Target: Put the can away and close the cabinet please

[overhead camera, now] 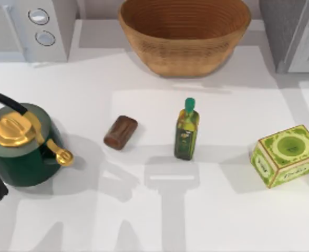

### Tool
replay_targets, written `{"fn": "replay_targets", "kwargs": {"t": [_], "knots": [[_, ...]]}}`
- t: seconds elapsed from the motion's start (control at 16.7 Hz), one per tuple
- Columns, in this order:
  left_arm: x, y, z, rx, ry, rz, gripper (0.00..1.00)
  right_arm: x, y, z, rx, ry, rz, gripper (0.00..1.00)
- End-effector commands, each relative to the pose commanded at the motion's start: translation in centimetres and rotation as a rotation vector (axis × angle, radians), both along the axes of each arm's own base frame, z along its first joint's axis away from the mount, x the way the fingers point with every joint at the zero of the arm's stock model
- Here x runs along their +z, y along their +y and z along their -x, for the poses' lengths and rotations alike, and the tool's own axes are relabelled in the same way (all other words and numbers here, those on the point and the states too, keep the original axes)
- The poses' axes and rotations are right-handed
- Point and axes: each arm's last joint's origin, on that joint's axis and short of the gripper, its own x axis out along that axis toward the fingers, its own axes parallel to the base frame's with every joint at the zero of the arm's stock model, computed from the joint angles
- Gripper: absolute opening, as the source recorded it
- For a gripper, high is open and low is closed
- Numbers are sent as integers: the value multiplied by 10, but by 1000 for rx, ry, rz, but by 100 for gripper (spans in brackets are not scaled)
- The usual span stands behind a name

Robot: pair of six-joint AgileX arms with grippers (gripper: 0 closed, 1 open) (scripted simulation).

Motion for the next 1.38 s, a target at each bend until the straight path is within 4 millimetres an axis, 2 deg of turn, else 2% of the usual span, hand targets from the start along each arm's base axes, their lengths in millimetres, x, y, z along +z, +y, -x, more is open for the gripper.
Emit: {"fn": "replay_targets", "kwargs": {"t": [0.18, 0.54, 1.32, 1.38], "knots": [[0, 0, 0, 0, 0, 0, 100, 3, -5, -7, -7, -34, -6, 0], [0, 0, 0, 0, 0, 0, 100, 4, -7, -8, -12, -44, -7, 0], [0, 0, 0, 0, 0, 0, 100, 4, -7, -8, -12, -44, -7, 98], [0, 0, 0, 0, 0, 0, 100, 4, -7, -8, -12, -44, -7, 100]]}}
